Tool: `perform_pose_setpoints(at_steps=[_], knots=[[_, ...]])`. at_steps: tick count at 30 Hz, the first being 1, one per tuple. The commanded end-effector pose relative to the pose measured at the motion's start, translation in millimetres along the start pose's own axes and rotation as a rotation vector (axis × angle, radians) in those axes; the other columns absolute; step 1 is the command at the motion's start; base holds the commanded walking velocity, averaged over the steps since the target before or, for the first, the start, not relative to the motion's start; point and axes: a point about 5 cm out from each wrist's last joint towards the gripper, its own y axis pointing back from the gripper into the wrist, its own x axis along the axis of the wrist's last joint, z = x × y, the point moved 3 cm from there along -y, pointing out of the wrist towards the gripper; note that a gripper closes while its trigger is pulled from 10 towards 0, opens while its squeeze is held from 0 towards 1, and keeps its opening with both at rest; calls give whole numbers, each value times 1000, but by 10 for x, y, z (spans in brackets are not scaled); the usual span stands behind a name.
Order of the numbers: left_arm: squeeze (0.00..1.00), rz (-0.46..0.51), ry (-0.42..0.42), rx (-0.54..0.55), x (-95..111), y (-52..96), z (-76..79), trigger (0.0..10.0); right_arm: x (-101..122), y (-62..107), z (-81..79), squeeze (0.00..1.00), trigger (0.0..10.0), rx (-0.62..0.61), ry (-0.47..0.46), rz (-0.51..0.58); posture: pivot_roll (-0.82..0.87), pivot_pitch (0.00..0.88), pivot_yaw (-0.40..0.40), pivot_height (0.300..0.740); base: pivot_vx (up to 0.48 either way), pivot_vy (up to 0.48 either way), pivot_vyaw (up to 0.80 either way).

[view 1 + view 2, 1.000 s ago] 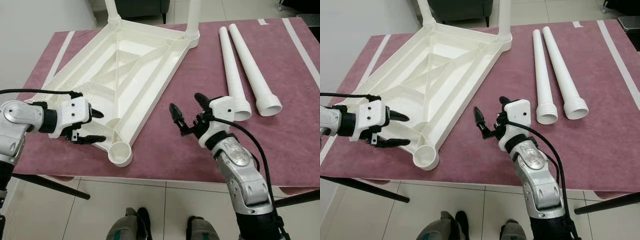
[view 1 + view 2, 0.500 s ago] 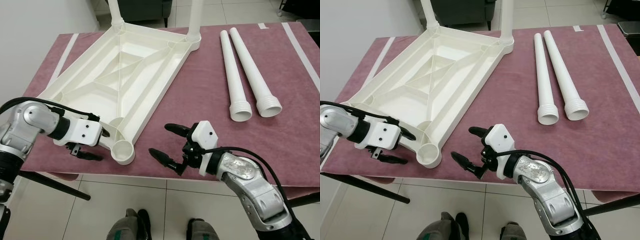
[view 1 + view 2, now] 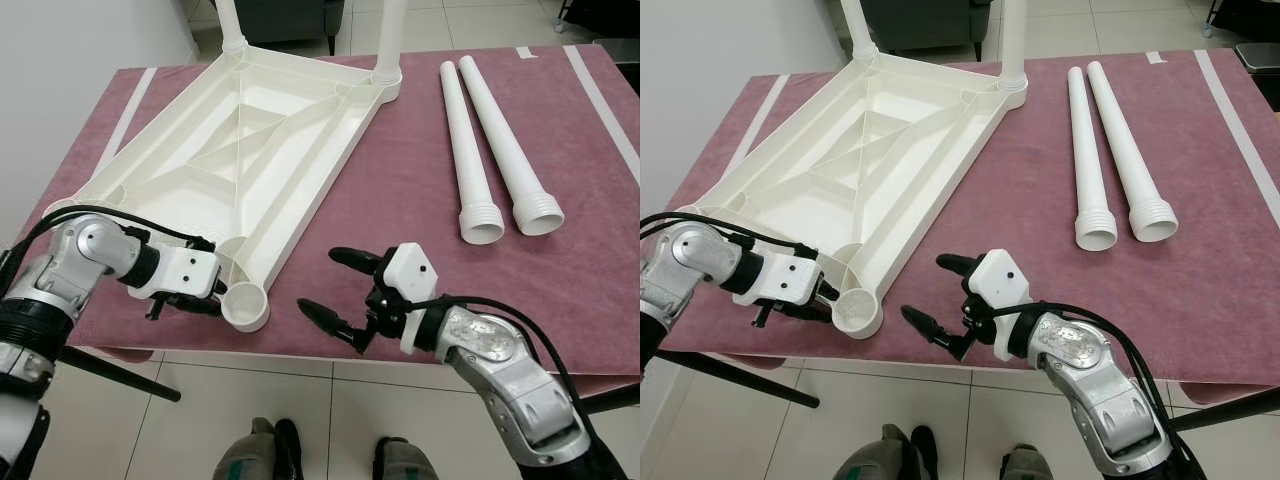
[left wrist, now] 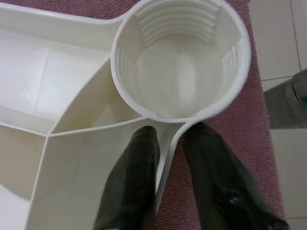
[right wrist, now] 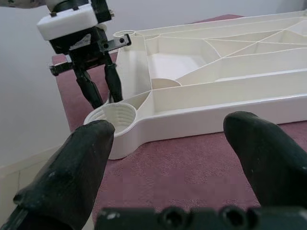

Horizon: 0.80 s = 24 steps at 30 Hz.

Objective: Building children table

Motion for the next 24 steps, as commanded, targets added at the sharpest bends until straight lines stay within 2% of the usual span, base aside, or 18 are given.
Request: perform_pose_setpoints(at_steps=[1, 3, 7, 9, 10, 12, 13, 14, 15, 16, 17, 18, 21, 22, 24], knots=[[0, -12, 25, 3, -66, -68, 59, 0, 27, 7, -57, 0, 10000, 22, -9, 9, -85, 184, 156, 740, 0, 0, 0], [0, 6, 29, 10, -57, -131, 54, 0, 32, 19, -54, 0, 10000, 12, -13, 10, -93, 187, 156, 740, 0, 0, 0], [0, 23, 30, 29, -33, -147, 14, 0, 34, 22, -46, 0, 10000, 3, -14, 10, -95, 187, 158, 740, 0, 0, 0], [0, 62, 26, 74, 42, -148, -96, 0, 38, 23, -29, 0, 10000, -11, -15, 12, -94, 186, 158, 740, 0, 0, 0], [0, 62, 26, 74, 42, -148, -96, 0, 38, 23, -29, 0, 10000, -11, -15, 12, -94, 186, 158, 740, 0, 0, 0], [0, 97, 14, 123, 129, -138, -223, 0, 37, 23, -14, 0, 10000, -24, -20, 14, -94, 185, 159, 740, 0, 0, 0], [0, 97, 14, 123, 129, -138, -223, 0, 37, 23, -14, 0, 10000, -24, -20, 14, -94, 185, 159, 740, 0, 0, 0], [0, 117, -5, 160, 200, -127, -329, 0, 27, 22, -3, 0, 10000, -34, -24, 12, -92, 184, 160, 740, 0, 0, 0], [0, 117, -5, 160, 200, -127, -329, 0, 27, 22, -3, 0, 10000, -34, -24, 12, -92, 184, 160, 740, 0, 0, 0], [0, 136, -26, 199, 278, -119, -442, 8627, 11, 20, 8, 0, 10000, -45, -28, 8, -90, 182, 160, 740, 0, 0, 0], [0, 136, -26, 199, 278, -119, -442, 8627, 11, 20, 8, 0, 10000, -45, -28, 8, -90, 182, 160, 740, 0, 0, 0], [0, 160, -49, 240, 374, -125, -561, 10000, -13, 16, 21, 0, 10000, -59, -33, 3, -90, 181, 161, 740, 0, 0, 0], [0, 217, -101, 313, 613, -257, -791, 10000, -60, 2, 47, 0, 10000, -95, -41, -6, -92, 182, 168, 740, 0, 0, 0], [0, 217, -101, 313, 613, -257, -791, 10000, -60, 2, 47, 0, 10000, -95, -41, -6, -92, 182, 168, 740, 0, 0, 0], [0, 242, -116, 331, 726, -360, -866, 10000, -70, 0, 59, 0, 10000, -110, -41, -10, -96, 182, 171, 740, 0, 0, 0]])
